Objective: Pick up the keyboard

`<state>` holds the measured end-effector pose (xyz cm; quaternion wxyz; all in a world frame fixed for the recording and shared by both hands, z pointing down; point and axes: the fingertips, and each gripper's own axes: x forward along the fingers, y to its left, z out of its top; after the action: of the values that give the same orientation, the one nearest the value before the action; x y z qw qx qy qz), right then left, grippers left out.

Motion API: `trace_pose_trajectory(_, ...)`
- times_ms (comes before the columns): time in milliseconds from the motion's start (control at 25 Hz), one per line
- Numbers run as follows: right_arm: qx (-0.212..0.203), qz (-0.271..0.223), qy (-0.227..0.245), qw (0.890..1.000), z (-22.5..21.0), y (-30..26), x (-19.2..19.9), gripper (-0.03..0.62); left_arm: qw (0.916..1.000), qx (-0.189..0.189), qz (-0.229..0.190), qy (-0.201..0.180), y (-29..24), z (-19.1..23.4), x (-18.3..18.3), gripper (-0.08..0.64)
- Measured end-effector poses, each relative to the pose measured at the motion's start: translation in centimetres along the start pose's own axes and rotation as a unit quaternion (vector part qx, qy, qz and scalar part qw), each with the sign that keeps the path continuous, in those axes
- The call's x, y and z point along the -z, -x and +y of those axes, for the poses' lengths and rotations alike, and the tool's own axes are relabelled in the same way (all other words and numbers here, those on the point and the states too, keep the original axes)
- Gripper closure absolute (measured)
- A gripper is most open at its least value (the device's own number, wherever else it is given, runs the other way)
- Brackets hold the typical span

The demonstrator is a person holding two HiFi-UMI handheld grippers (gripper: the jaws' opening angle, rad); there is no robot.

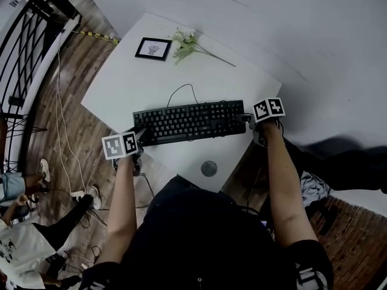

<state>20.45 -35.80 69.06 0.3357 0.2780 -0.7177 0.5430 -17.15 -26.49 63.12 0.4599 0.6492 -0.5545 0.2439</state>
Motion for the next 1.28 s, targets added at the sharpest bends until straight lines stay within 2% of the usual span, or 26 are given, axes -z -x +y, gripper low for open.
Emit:
trace_pose_trajectory(160, 0.008, 0.003, 0.0, 1.0, 0.6, -0.1, 0.3, 0.407, 1.0, -0.003, -0.005, 0.004, 0.5, 0.4, -0.1, 0.347)
trace_pose_trajectory(360, 0.005, -0.015, -0.007, 1.0, 1.3, -0.2, 1.0, 0.407, 0.9999, -0.005, -0.014, -0.005, 1.2, 0.7, -0.5, 0.347)
trace_pose_trajectory(560, 0.016, -0.053, 0.002, 0.998, 2.4, 1.7, 1.0, 0.407, 0.9992, 0.005, -0.036, -0.017, 2.2, 0.2, -1.1, 0.347)
trace_pose_trajectory(760, 0.034, -0.11, 0.031, 0.993, 4.2, 5.5, -0.3, 0.407, 0.9961, 0.022, -0.078, -0.035, 3.9, -1.3, -3.2, 0.347)
trace_pose_trajectory(1000, 0.05, -0.192, 0.08, 0.977, 7.8, 11.2, -2.3, 0.407, 0.9862, 0.035, -0.15, -0.061, 7.9, -3.0, -6.4, 0.347)
trace_pose_trajectory(1160, 0.054, -0.252, 0.113, 0.96, 10.8, 15.2, -3.4, 0.407, 0.9729, 0.043, -0.21, -0.087, 11.5, -4.4, -9.0, 0.347)
trace_pose_trajectory(1280, 0.052, -0.298, 0.148, 0.942, 13.4, 18.1, -4.3, 0.407, 0.9602, 0.047, -0.254, -0.106, 14.3, -5.5, -10.8, 0.345)
